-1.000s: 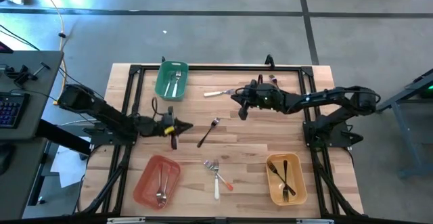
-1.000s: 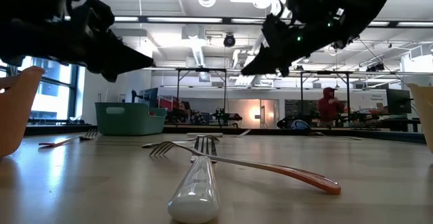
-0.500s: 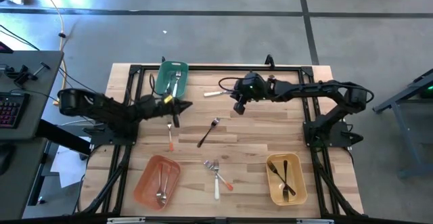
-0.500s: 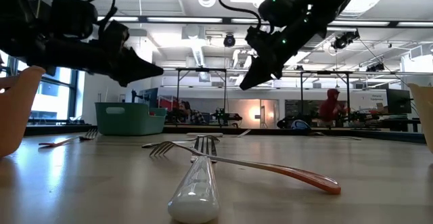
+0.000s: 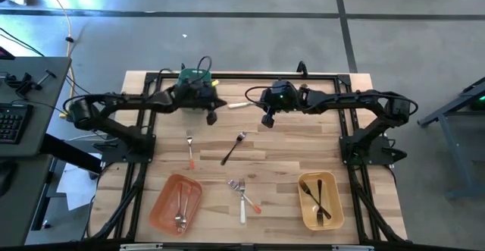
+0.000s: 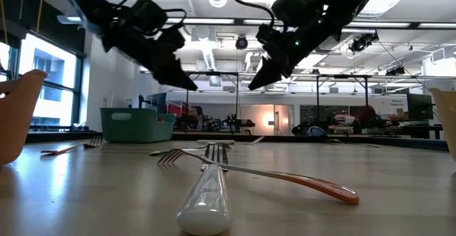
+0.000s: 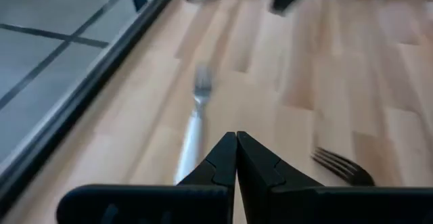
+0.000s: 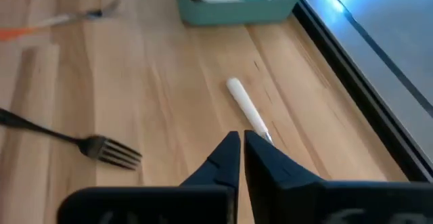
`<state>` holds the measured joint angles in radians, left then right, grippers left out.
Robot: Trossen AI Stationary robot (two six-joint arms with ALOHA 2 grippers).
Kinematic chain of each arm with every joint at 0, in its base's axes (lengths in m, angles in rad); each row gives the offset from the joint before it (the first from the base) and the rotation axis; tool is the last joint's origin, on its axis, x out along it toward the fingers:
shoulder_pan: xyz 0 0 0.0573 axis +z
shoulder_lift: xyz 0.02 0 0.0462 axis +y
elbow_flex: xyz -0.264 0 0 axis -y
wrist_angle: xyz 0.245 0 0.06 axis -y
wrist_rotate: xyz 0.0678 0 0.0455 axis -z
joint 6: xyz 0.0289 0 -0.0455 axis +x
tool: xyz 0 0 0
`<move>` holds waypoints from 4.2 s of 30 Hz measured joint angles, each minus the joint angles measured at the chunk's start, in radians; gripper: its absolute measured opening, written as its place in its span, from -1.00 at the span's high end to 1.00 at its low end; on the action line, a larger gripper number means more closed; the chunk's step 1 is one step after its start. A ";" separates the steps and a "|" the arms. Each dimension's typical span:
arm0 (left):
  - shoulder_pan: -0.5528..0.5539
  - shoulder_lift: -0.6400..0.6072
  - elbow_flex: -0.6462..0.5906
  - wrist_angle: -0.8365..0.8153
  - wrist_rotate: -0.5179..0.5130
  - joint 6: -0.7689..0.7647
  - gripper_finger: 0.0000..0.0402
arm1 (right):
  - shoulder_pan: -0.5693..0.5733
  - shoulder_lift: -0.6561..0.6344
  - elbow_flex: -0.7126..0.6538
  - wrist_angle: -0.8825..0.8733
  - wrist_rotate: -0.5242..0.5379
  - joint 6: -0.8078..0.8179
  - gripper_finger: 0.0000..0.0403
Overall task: Sort silverware by color (type)
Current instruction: Put the white fork into the green bin
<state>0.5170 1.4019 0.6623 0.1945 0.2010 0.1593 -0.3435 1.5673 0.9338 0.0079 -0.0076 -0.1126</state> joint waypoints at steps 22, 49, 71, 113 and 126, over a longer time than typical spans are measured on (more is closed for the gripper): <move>0.016 0.442 0.352 -0.143 -0.125 0.026 0.22 | -0.003 -0.118 -0.353 0.564 -0.238 0.088 1.00; 0.006 0.529 0.414 -0.442 -0.144 0.116 0.66 | 0.026 -0.124 -0.353 0.577 -0.239 0.113 1.00; -0.089 0.385 0.404 -0.636 -0.237 0.048 0.92 | 0.055 -0.124 -0.353 0.588 -0.239 0.124 1.00; -0.090 0.372 0.404 -0.657 -0.224 -0.034 0.99 | 0.104 -0.124 -0.353 0.610 -0.239 0.123 1.00; -0.124 0.422 0.406 -0.459 -0.191 -0.018 0.52 | 0.104 -0.124 -0.353 0.610 -0.239 0.124 1.00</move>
<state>0.3932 1.8238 1.0687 -0.2641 0.0097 0.1417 -0.2394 1.4437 0.5804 0.6181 -0.2462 0.0113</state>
